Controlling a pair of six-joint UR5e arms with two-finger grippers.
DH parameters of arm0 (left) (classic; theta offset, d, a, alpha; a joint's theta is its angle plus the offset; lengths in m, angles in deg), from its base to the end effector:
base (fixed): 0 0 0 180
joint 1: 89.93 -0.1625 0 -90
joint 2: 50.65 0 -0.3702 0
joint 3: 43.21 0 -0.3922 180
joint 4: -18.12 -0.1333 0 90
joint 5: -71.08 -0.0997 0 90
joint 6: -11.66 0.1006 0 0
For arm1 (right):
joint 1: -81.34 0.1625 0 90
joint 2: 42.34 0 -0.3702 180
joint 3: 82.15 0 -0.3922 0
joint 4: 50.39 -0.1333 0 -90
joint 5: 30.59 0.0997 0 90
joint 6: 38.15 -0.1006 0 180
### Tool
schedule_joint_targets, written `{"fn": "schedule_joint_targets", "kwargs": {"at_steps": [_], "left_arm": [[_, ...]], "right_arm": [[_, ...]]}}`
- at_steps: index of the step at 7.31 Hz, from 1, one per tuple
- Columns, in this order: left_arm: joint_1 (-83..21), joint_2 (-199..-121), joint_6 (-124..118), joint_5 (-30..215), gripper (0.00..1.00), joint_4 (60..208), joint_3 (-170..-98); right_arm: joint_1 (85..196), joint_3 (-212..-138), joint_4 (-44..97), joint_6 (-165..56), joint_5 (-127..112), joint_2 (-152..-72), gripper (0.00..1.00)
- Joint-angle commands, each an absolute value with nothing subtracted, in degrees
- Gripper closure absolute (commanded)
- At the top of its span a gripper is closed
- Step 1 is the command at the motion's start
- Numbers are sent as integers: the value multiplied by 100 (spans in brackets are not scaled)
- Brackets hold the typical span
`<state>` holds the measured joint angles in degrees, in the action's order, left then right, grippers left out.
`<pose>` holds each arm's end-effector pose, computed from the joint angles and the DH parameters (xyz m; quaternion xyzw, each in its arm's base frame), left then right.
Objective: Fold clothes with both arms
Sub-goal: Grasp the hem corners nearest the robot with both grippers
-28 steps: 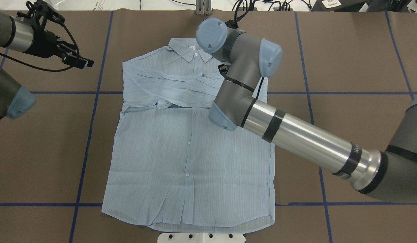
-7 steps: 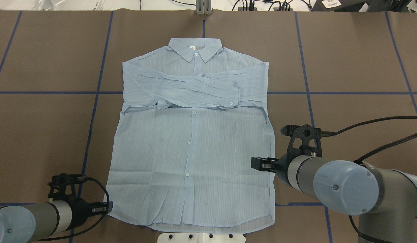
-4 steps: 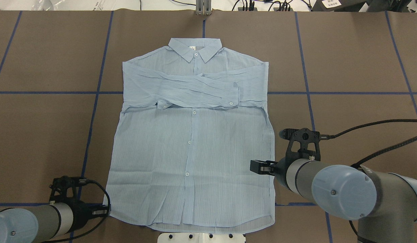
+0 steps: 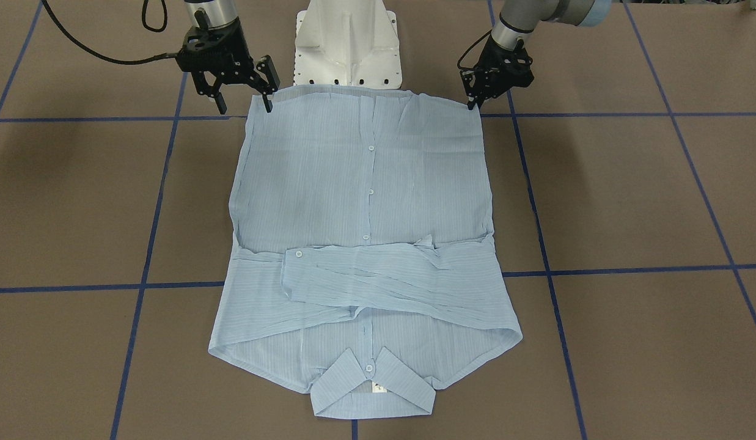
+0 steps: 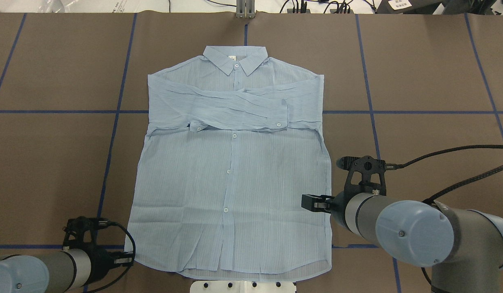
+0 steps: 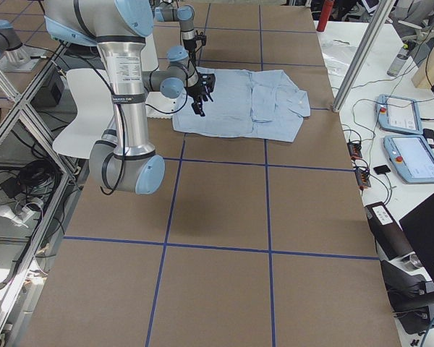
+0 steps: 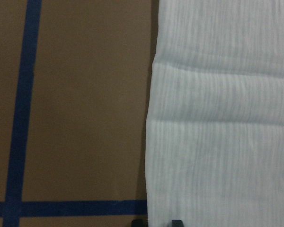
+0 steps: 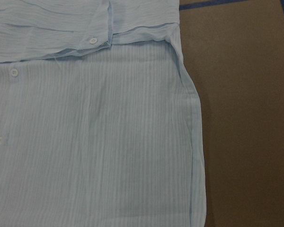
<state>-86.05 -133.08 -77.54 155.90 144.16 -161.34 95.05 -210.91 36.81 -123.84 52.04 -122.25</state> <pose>0.4463 -0.1730 0.3637 0.0591 0.4716 -0.0451 0.8787 -0.4152 -0.2518 0.2154 0.1252 -0.4203 0.1015 0.8930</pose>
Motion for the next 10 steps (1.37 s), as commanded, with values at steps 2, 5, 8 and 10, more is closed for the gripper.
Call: {"fn": "schedule_joint_targets", "kwargs": {"at_steps": [2, 5, 8, 10], "left_arm": [[-8607, -13353, -7755, 15590, 100, 14416, -16274], [-8615, -13371, -7755, 15590, 100, 14416, -16274], [-8606, -13362, -7755, 15581, 100, 14424, -16274], [-8607, -13362, -7755, 15581, 100, 14425, -16274]], "right_arm": [[9296, -21100, 3602, -12741, 5176, -12345, 0], [8218, -21091, 2819, -13436, 3881, -13109, 15], [7494, -21047, 3693, -13861, 3304, -12980, 57], [7458, -20575, 3750, -13861, 3304, -12787, 55]]}}
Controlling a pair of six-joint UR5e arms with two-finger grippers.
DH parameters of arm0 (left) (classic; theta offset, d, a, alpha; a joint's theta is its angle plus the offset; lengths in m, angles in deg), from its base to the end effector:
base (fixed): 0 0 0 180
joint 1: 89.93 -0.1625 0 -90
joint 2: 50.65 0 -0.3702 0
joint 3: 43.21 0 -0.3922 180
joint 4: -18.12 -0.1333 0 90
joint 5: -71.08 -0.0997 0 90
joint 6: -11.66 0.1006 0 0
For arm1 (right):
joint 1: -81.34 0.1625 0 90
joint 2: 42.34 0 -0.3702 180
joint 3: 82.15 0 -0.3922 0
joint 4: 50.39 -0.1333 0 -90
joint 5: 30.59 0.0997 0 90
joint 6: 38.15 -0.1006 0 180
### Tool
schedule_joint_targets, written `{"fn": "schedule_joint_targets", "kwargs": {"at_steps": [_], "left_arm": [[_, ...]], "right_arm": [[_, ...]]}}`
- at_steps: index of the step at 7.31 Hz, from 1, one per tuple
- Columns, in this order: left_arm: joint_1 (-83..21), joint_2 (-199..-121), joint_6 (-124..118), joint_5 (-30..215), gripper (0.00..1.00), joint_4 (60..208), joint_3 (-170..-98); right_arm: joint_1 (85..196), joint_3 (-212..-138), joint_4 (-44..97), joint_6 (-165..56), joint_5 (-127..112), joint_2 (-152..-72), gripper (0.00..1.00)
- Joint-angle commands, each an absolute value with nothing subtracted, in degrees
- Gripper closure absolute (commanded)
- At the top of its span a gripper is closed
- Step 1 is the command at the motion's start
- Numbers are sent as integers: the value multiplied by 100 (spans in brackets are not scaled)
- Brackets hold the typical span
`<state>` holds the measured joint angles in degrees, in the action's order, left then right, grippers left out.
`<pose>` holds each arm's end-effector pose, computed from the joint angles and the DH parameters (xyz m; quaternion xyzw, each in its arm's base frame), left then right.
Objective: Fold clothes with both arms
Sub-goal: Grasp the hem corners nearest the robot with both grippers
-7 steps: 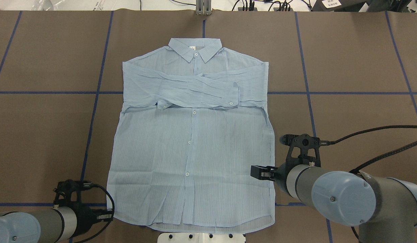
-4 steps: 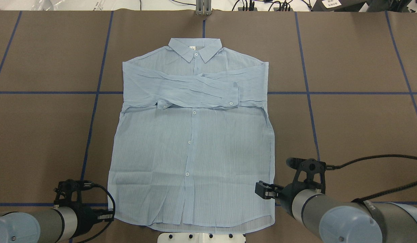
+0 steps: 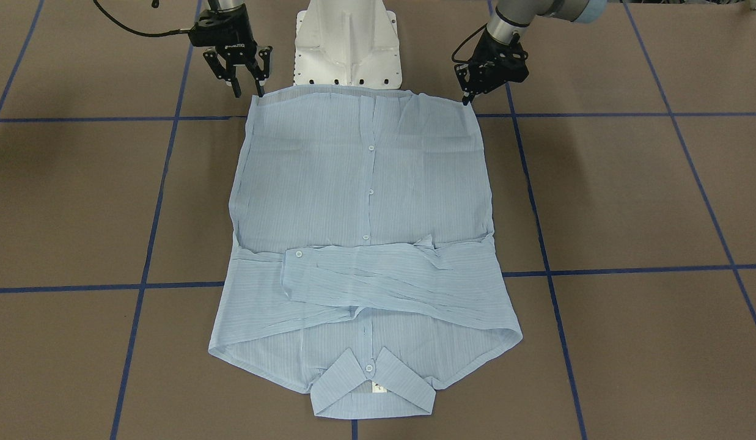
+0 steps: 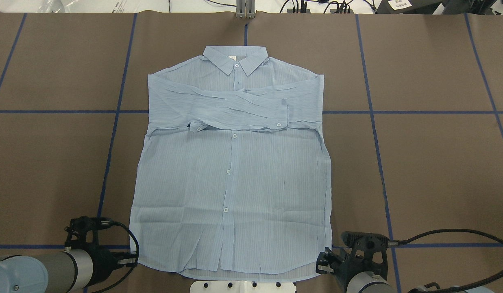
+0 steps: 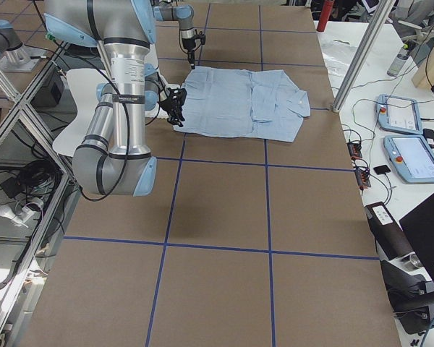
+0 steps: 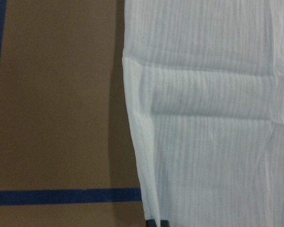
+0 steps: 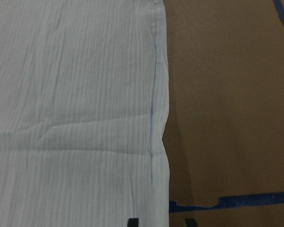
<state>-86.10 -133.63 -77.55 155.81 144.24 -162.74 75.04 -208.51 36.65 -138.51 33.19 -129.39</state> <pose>0.4440 -0.1726 0.3468 0.0598 0.4871 -0.0456 0.8701 -0.4737 -0.1265 0.2835 0.1585 -0.3781 0.1139 0.9050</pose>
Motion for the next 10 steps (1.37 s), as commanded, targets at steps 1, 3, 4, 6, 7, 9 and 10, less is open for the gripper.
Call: {"fn": "schedule_joint_targets", "kwargs": {"at_steps": [1, 3, 4, 6, 7, 9, 10], "left_arm": [[-8606, -13362, -7746, 15581, 100, 14425, -16274], [-8606, -13362, -7755, 15572, 100, 14433, -16274], [-8606, -13362, -7755, 15572, 100, 14433, -16274], [-8606, -13353, -7755, 15572, 100, 14433, -16283], [-8606, -13353, -7755, 15572, 100, 14433, -16283], [-8615, -13362, -7755, 15572, 100, 14433, -16283], [-8615, -13362, -7746, 15572, 100, 14442, -16283]], "right_arm": [[7449, -20512, 3759, -13870, 3295, -12742, 55], [7388, -20485, 3768, -13870, 3216, -12742, 55], [7370, -20398, 3768, -13896, 3207, -12742, 55], [7300, -20344, 3768, -14001, 3199, -12715, 59], [7299, -20353, 3768, -14010, 3181, -12689, 85], [7299, -20344, 3768, -14106, 3181, -12618, 100], [7308, -20344, 3768, -14116, 3181, -12627, 100]]}}
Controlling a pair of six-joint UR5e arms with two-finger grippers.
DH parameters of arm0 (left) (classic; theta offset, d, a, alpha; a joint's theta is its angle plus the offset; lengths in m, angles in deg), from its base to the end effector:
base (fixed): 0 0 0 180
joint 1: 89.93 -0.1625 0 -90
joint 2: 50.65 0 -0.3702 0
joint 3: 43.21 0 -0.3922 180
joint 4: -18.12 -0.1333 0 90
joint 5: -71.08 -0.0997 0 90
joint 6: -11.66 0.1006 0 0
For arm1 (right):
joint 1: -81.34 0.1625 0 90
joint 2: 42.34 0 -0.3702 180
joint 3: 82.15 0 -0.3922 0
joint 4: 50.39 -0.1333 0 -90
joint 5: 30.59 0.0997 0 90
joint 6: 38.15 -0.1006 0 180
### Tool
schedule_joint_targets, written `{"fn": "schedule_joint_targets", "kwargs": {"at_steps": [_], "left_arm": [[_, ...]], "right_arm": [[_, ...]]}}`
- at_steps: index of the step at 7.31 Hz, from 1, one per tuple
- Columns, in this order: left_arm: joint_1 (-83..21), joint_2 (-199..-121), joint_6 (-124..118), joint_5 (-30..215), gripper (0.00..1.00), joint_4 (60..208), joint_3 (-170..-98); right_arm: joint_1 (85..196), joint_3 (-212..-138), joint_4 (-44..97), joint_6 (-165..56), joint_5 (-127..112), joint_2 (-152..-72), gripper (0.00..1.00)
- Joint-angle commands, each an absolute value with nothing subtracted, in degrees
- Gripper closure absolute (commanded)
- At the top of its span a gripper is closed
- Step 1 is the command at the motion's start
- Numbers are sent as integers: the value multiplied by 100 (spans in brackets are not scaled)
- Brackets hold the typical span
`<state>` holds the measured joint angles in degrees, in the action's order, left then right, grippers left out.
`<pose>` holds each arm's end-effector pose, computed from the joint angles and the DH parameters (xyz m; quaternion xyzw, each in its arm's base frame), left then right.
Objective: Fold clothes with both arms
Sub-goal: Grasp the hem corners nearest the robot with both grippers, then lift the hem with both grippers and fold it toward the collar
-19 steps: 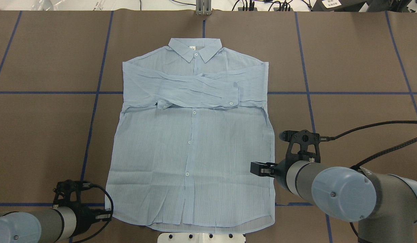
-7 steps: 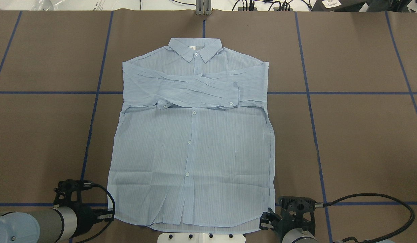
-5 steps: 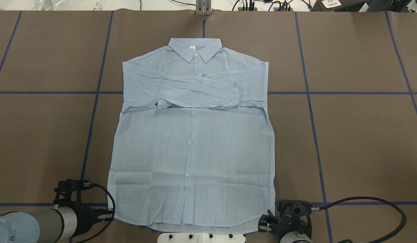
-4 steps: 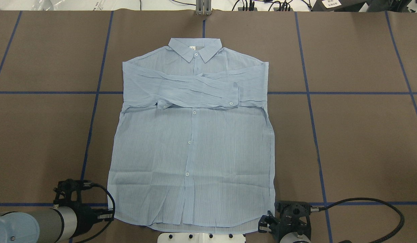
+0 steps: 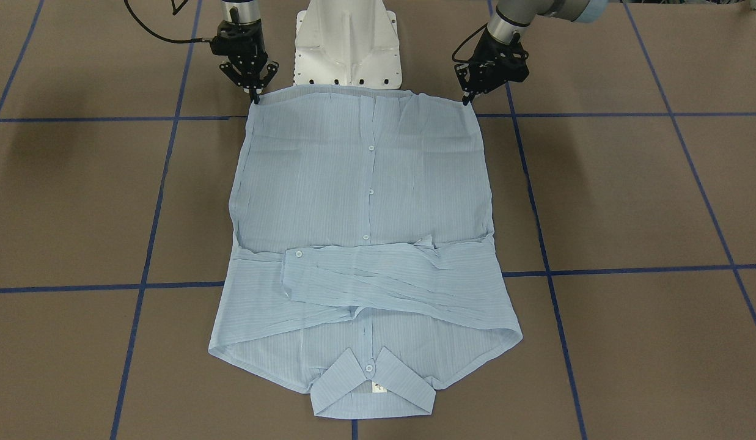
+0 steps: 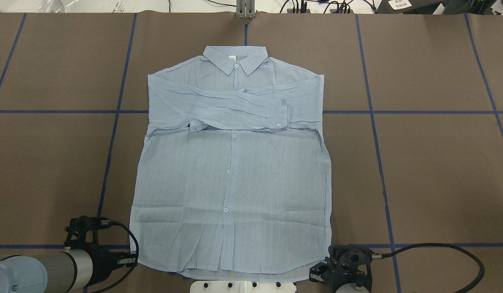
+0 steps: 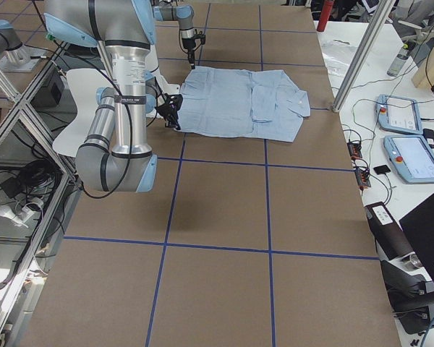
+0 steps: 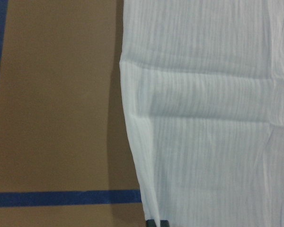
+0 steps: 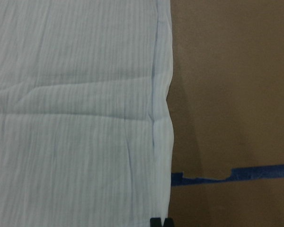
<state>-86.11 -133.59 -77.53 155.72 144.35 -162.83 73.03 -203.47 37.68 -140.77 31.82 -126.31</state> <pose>0.4435 -0.1726 0.3461 0.0605 0.4882 -0.0458 0.8694 -0.5052 -0.1080 0.2986 0.1616 -0.3618 0.1145 0.9110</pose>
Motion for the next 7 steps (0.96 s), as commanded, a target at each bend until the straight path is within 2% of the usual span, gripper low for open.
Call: {"fn": "schedule_joint_targets", "kwargs": {"at_steps": [1, 2, 3, 5, 7], "left_arm": [[-8607, -13397, -7746, 15581, 100, 14433, -16405], [-8598, -13362, -7737, 15624, 100, 14416, -16746], [-8589, -13345, -7737, 15651, 100, 14311, -17088], [-8510, -13406, -7737, 16245, 100, 13078, -18341], [-8597, -13397, -7737, 16510, 100, 12476, -19276]], "right_arm": [[7343, -20379, 3768, -14116, 3198, -12636, 100], [7387, -20701, 3785, -14098, 3268, -12740, 100], [7492, -21444, 4168, -14098, 3512, -13029, 100], [7563, -22737, 5538, -14107, 4014, -13032, 100], [7144, -23610, 6472, -14107, 4174, -13014, 100]]}}
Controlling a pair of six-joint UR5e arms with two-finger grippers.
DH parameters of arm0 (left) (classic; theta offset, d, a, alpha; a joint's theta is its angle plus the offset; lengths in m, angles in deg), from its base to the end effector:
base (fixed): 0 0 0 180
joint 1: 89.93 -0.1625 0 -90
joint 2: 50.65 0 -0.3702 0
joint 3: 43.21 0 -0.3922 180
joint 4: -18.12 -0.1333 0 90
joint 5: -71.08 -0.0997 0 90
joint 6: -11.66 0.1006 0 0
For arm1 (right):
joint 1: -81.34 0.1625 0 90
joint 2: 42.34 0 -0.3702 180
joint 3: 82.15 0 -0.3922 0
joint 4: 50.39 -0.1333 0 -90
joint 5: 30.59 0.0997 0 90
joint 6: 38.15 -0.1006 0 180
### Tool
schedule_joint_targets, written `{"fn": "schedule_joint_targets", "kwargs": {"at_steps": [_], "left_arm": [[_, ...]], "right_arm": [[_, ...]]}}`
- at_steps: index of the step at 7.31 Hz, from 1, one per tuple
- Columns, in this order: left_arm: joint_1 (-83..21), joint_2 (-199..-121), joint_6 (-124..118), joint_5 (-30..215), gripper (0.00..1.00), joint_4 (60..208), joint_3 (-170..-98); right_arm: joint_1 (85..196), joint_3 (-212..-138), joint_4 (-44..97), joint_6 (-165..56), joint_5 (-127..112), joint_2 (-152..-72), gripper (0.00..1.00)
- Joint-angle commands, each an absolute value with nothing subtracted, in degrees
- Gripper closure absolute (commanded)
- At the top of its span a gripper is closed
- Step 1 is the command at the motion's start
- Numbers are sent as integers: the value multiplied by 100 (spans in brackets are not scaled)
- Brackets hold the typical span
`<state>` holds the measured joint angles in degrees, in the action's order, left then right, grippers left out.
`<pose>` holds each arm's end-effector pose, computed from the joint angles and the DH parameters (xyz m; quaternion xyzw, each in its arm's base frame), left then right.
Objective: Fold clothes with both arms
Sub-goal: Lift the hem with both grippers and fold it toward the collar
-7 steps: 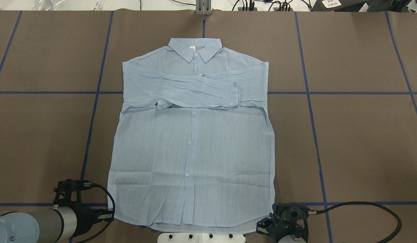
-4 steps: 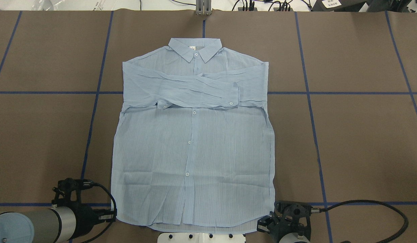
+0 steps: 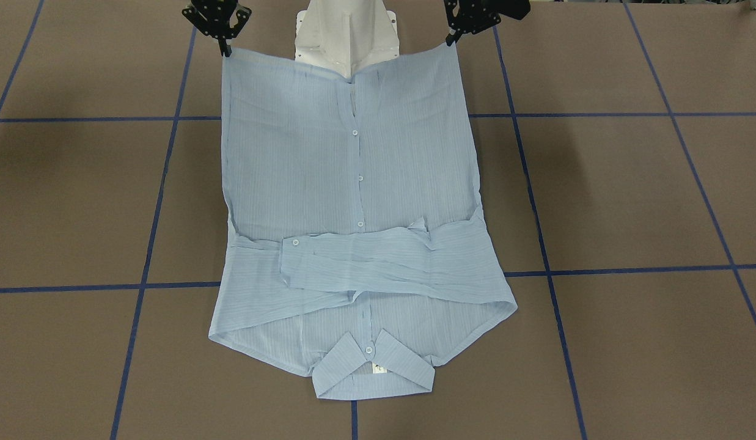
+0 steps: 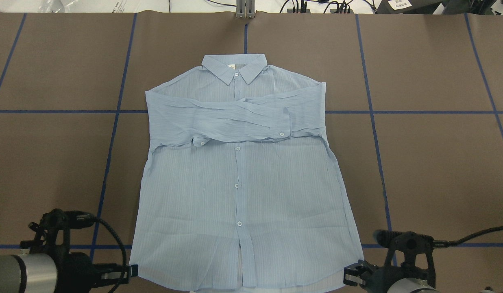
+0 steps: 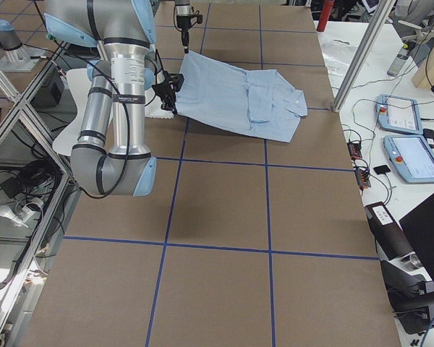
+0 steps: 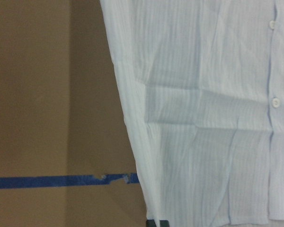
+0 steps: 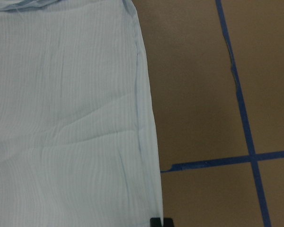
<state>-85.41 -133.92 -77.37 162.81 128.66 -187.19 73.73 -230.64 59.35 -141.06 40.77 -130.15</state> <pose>0.3423 -0.1577 0.1879 0.0142 0.5576 -0.0173 0.8298 -0.3629 -0.1184 0.1971 0.0878 -0.3666 0.0993 0.9209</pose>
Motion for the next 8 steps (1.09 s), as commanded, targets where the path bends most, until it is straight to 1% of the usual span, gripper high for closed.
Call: {"fn": "schedule_joint_targets", "kwargs": {"at_steps": [1, 2, 3, 4, 6, 7, 8], "left_arm": [[-8606, -13406, -7737, 16808, 100, 12230, -19689], [-8537, -13441, -7729, 16864, 100, 12105, -19763], [-8510, -13528, -7685, 16821, 100, 11939, -19633], [-8170, -13764, -7658, 16759, 100, 11911, -19258], [-7388, -14545, -7081, 16461, 100, 11902, -18528], [-7037, -14749, -7026, 16460, 100, 11902, -18185], [-6668, -15081, -7025, 16451, 100, 11902, -17877]], "right_arm": [[7072, -23718, 6518, -14107, 4200, -12988, 100], [7106, -23728, 6528, -14107, 4192, -12892, 100], [7254, -23624, 6563, -14037, 4183, -12856, 100], [7551, -23362, 6563, -13985, 4165, -12621, 100], [8359, -22484, 6563, -13643, 4148, -11595, 100], [8754, -22262, 6563, -13467, 4122, -11155, 100], [9098, -22252, 6545, -13326, 4087, -11038, 100]]}}
